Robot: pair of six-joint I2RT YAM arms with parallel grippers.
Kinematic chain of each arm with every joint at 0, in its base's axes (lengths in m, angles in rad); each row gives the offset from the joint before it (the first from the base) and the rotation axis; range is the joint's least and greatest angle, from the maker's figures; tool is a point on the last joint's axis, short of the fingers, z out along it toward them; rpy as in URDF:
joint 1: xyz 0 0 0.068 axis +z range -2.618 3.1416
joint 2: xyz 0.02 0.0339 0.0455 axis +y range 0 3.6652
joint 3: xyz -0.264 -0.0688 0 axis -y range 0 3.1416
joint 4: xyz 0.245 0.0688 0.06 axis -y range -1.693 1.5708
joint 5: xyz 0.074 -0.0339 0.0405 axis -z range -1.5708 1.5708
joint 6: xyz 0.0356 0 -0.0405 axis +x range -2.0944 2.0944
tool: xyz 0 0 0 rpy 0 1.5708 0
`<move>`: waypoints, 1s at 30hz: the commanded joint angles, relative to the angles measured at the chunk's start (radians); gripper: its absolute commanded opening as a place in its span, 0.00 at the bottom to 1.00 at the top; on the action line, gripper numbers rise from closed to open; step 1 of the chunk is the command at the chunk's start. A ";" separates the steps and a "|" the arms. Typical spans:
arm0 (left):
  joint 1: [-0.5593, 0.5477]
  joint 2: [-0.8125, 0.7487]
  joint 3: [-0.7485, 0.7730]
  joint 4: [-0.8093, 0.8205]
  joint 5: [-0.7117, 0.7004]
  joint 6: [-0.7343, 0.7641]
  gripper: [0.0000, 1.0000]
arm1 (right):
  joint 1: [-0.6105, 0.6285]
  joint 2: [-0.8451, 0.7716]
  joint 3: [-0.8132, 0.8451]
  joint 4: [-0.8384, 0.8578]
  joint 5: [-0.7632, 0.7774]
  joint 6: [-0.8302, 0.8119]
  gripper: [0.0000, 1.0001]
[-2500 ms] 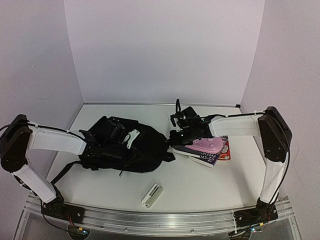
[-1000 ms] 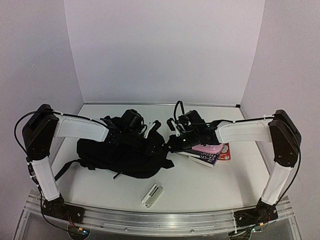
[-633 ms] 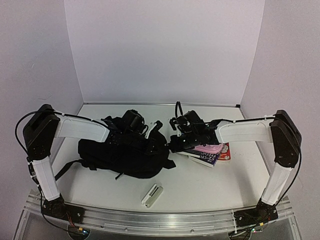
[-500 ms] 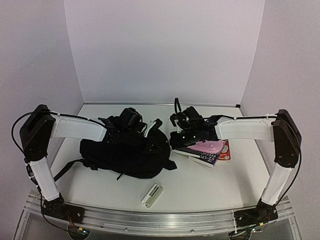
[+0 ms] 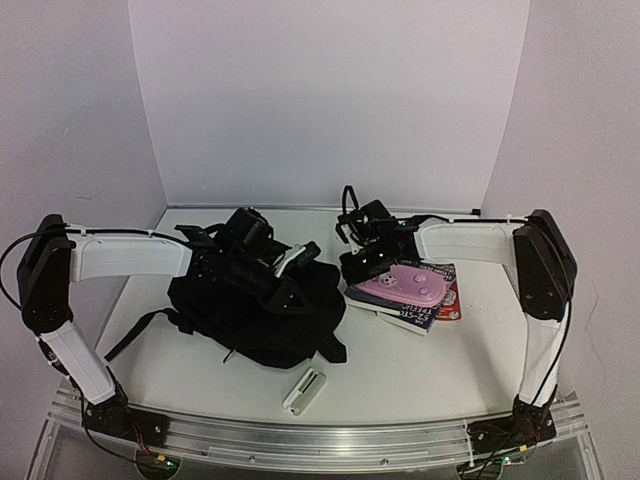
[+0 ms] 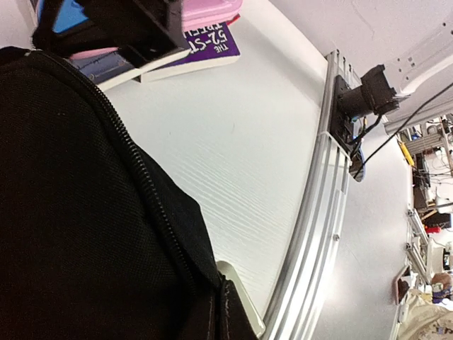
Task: Pack the student bag
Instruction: Unzip the student bag.
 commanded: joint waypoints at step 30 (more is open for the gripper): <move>0.065 0.121 0.174 0.251 -0.234 -0.382 0.05 | -0.093 -0.081 0.076 0.097 0.117 0.145 0.75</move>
